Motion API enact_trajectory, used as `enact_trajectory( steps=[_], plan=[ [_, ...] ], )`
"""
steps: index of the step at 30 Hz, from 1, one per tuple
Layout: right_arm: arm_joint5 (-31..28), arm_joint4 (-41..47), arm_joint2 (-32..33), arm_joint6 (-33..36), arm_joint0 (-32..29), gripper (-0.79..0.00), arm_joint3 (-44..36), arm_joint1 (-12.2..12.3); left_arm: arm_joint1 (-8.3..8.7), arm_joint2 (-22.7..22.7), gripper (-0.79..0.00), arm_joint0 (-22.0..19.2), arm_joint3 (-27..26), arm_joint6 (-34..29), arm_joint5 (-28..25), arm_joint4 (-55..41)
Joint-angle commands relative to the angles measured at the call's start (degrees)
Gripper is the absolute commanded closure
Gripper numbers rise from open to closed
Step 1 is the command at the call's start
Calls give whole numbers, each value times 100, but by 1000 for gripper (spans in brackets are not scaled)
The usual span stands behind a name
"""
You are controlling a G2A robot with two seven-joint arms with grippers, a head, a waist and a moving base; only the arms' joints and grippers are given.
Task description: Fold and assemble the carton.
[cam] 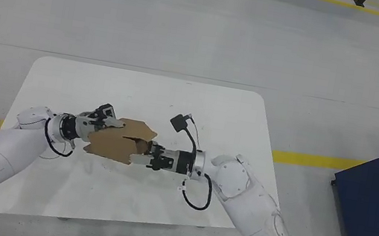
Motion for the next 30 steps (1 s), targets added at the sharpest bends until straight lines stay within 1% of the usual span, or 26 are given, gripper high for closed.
enact_trajectory(
  steps=[1,4,8,13,18,21,26,30],
  plan=[
    [136,-29,-48,-72,44,-785,11,-12,-15,-1,0,-5,-5,0,-10,22],
    [324,-82,-109,-132,108,-785,43,-27,-20,-11,0,6,-111,0,-11,62],
    [483,-106,-166,-190,180,-785,75,-44,25,-44,0,71,-355,0,139,43],
    [503,-87,-191,-185,212,-785,93,-49,119,-106,0,173,-643,0,454,-124],
    [543,-105,-205,-192,226,-785,100,-51,197,-118,0,232,-812,0,593,-160],
    [373,6,-187,-54,198,-785,62,-40,240,-144,0,253,-870,0,659,-241],
    [-139,627,67,562,47,-785,40,35,303,-197,0,298,-954,0,846,-464],
    [-275,1013,302,794,-31,-785,73,86,356,-230,0,334,-1060,0,976,-552]
  ],
)
